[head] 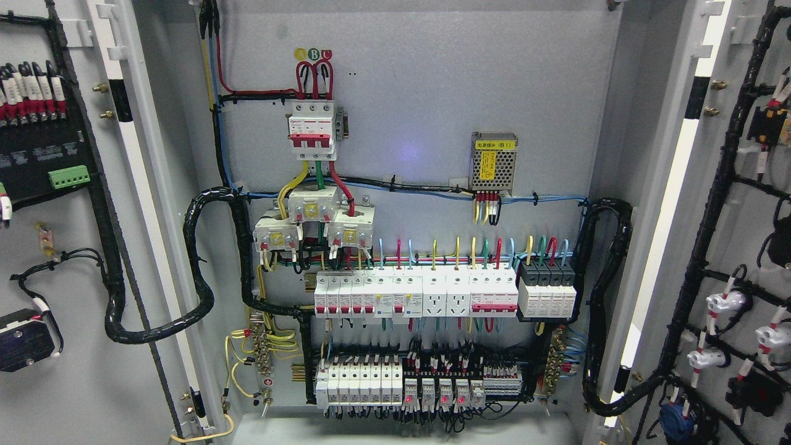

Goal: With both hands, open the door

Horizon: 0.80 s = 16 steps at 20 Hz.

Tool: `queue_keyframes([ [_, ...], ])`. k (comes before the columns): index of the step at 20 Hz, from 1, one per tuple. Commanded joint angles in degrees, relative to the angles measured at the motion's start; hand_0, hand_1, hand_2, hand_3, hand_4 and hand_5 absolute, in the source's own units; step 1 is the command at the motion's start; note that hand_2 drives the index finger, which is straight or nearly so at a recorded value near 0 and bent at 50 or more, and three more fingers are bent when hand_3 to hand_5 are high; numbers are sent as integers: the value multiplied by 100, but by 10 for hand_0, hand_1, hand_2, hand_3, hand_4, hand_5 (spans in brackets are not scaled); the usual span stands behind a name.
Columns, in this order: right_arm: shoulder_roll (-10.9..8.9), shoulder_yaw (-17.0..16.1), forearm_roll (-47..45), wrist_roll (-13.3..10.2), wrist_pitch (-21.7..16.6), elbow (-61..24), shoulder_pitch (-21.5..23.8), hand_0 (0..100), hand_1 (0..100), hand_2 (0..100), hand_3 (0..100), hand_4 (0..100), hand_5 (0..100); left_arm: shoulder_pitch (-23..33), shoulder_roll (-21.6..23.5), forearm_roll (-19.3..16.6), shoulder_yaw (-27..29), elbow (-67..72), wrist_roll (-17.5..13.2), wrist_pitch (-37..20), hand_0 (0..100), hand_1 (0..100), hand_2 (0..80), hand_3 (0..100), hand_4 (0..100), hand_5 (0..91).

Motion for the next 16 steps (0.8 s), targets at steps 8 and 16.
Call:
queue_keyframes([
  [8, 1169, 19, 79, -18, 1947, 4607, -1119, 0, 0, 0, 0, 0, 0, -814, -1186, -540, -228, 4872, -931, 154, 0, 0, 0, 0, 0, 0],
  [16, 1231, -429, 1098, -210, 2537, 4651, -1066, 0, 0, 0, 0, 0, 0, -1017, -1564, -1814, -220, 5313, -940, 1445, 0, 0, 0, 0, 0, 0],
])
